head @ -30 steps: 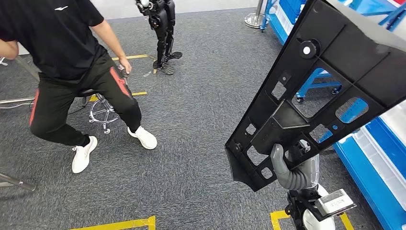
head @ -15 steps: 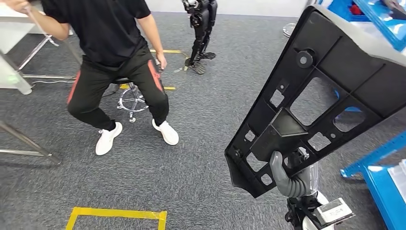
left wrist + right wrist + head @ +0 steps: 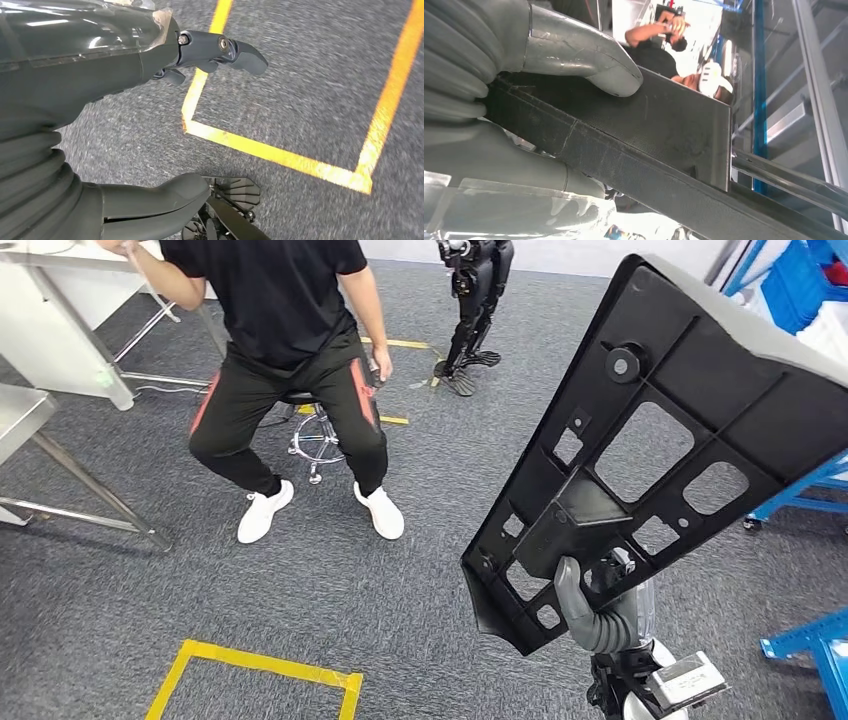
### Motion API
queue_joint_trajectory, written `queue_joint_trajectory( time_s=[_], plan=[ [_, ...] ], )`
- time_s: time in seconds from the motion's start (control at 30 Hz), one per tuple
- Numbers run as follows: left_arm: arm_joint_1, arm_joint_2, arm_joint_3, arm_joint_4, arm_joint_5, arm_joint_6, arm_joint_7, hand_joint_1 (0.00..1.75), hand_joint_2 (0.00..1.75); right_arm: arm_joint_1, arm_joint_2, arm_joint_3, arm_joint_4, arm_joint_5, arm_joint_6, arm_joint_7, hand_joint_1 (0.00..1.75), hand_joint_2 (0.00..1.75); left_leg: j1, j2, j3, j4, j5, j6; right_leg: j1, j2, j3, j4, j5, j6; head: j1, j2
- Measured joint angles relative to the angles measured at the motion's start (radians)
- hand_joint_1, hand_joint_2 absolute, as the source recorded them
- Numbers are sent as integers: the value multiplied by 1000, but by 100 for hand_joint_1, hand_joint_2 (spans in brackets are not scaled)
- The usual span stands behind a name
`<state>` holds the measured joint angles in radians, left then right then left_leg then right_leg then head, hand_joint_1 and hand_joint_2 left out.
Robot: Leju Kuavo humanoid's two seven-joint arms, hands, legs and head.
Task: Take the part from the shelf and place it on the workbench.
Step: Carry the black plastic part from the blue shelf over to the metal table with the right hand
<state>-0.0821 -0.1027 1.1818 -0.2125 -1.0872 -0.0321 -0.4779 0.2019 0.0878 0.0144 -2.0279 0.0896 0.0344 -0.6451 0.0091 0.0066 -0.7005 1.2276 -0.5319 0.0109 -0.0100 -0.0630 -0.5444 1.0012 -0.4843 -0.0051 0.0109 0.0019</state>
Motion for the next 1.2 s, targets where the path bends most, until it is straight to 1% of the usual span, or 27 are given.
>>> queue_joint_trajectory(
  time_s=[0.07, 0.13, 0.2, 0.23, 0.27, 0.3, 0.37, 0.4, 0.43, 0.47, 0.5, 0.53, 0.57, 0.63, 0.7, 0.73, 0.8, 0.83, 0.87, 0.9, 0.93, 0.97, 1.0, 1.03, 1.1, 1.17, 1.2],
  plan=[
    [-1, 2, 0, 0, 0, 0, 0, 0, 175, 1, 0, 3, -1, 0, 0, 0, 175, 175, -7, 43, 77, -142, 57, 12, 4, -18, 7, 0, -6, 5, 0, 0],
    [-3, 4, 0, 0, 0, 0, 0, 0, 175, 2, 0, 6, -2, 0, 0, 0, 175, 175, -16, 66, 110, -207, 70, 22, 8, -35, 12, -1, -11, 13, 1, 0],
    [-3, 5, 0, 0, 0, 1, 0, 0, 175, 2, -1, 8, -4, -1, -1, 0, 175, 175, -20, 46, 111, -214, 71, 30, 11, -54, 20, -5, -14, 23, 0, 0],
    [-2, 5, 0, 0, 0, 1, 0, 0, 175, 3, -1, 10, -5, -1, -1, 0, 175, 175, -18, 34, 117, -222, 74, 34, 10, -48, 21, -1, -19, 27, 1, 0],
    [-2, 5, 0, 0, 0, 1, 0, 0, 175, 3, -2, 11, -7, -1, -1, 0, 175, 175, -15, 23, 123, -230, 80, 40, 10, -29, 16, 19, -31, 29, 1, 0],
    [-3, 4, 0, 0, 0, 1, 0, 0, 175, 3, -2, 12, -8, -1, -1, -1, 175, 175, -10, 12, 129, -237, 85, 45, 9, -2, -1, 59, -51, 28, 4, 0],
    [-5, 4, 0, 0, 0, 1, 1, 0, 175, 5, -3, 12, -10, -2, -1, -1, 175, 175, -6, -14, 129, -240, 90, 50, 4, 48, -67, 192, -106, 23, 9, 0],
    [-6, 4, 0, 0, 0, 1, 1, 0, 175, 7, -4, 12, -10, -2, -1, 0, 175, 175, -6, -28, 128, -240, 90, 51, 1, 55, -102, 254, -126, 24, 12, 0],
    [-5, 3, 0, 0, 0, 1, 1, 0, 175, 9, -6, 12, -10, -2, -2, 1, 175, 175, -6, -42, 128, -240, 90, 50, -1, 58, -123, 289, -132, 30, 12, 0],
    [-4, 3, 0, 0, 1, 1, 1, 0, 175, 10, -7, 12, -10, -2, -2, 1, 175, 175, -5, -57, 129, -239, 90, 50, -3, 59, -125, 282, -120, 40, 13, 0],
    [-4, 1, 0, 0, 2, 1, 1, 0, 175, 10, -8, 12, -10, -2, -2, 1, 175, 175, -4, -71, 130, -238, 89, 48, -6, 62, -106, 234, -92, 51, 13, 0],
    [-3, 0, 0, 0, 4, 2, 1, 0, 175, 11, -9, 12, -10, -2, -2, 0, 175, 175, -3, -85, 132, -237, 87, 45, -12, 76, -74, 158, -57, 63, 13, 0],
    [-4, 0, 1, 0, 6, 4, 1, 0, 175, 11, -9, 12, -9, -2, -2, -1, 175, 175, -4, -98, 132, -232, 84, 40, -15, 93, -44, 85, -26, 69, 14, 0],
    [-3, -1, 1, 0, 8, 11, 1, 0, 175, 14, -10, 13, -9, 0, -2, -6, 175, 175, -7, -118, 126, -225, 79, 27, -18, 116, -10, 6, 5, 62, 14, 0],
    [1, -2, 2, 0, 9, 16, 2, 0, 175, 15, -12, 13, -9, 2, -2, -10, 175, 175, -5, -130, 119, -224, 78, 16, -16, 103, -8, 3, 7, 42, 13, 0],
    [3, -2, 3, 0, 9, 17, 3, 0, 175, 13, -13, 13, -9, 3, -2, -12, 175, 175, -3, -122, 116, -220, 75, 11, -17, 96, -7, 2, 8, 34, 12, 0],
    [4, -3, 4, 0, 8, 18, 5, 0, 175, 10, -13, 14, -9, 3, -2, -14, 175, 175, -2, -72, 94, -172, 44, 1, -21, 77, -2, -2, 9, 18, 6, 0],
    [4, -4, 4, 0, 6, 18, 6, 0, 175, 9, -13, 14, -9, 2, -2, -14, 175, 175, -2, -41, 69, -118, 14, -3, -18, 66, -1, -2, 7, 13, 4, 0],
    [3, -5, 4, 0, 4, 18, 6, 0, 175, 10, -13, 13, -9, 2, -2, -14, 175, 175, 0, -22, 34, -50, -20, -7, -16, 54, 0, -2, 5, 7, 1, 0],
    [2, -6, 4, 0, 3, 17, 5, 0, 175, 11, -14, 13, -9, 1, -2, -14, 175, 175, 2, -15, 0, 15, -46, -9, -13, 41, 1, -2, 3, 5, 1, 0],
    [2, -6, 3, 0, 1, 17, 6, 0, 175, 12, -14, 12, -9, 1, -2, -14, 175, 175, 3, -12, -23, 58, -57, -11, -11, 29, 2, -2, 1, 3, 1, 0],
    [2, -6, 3, 0, -1, 17, 7, 0, 175, 13, -14, 12, -10, 1, -2, -13, 175, 175, 4, -10, -29, 65, -48, -11, -10, 17, 3, -2, -1, 2, 1, 0],
    [3, -6, 3, 0, -4, 18, 10, 0, 175, 14, -14, 12, -10, 0, -3, -12, 175, 175, 4, -6, -12, 30, -22, -10, -10, 6, 6, -2, -3, 2, 1, 0],
    [3, -5, 3, 0, -6, 20, 13, 0, 175, 15, -14, 12, -11, 1, -3, -11, 175, 175, 3, 7, 23, -38, 15, -6, -9, -4, 10, -2, -6, 4, 1, 0],
    [2, -5, 3, 0, -10, 26, 18, 0, 175, 17, -14, 11, -14, 1, -3, -10, 175, 175, -3, 48, 92, -165, 60, 2, -5, -20, 17, -1, -12, 10, 1, 0],
    [1, -4, 3, 0, -11, 30, 19, 0, 175, 17, -13, 11, -16, 1, -4, -10, 175, 175, -8, 75, 115, -207, 64, 6, -1, -26, 20, -1, -14, 14, 1, 0],
    [1, -4, 3, 0, -11, 31, 20, 0, 175, 17, -13, 11, -16, 1, -4, -10, 175, 175, -8, 74, 115, -206, 64, 6, 0, -26, 20, -1, -14, 14, 1, 0]
  ],
)
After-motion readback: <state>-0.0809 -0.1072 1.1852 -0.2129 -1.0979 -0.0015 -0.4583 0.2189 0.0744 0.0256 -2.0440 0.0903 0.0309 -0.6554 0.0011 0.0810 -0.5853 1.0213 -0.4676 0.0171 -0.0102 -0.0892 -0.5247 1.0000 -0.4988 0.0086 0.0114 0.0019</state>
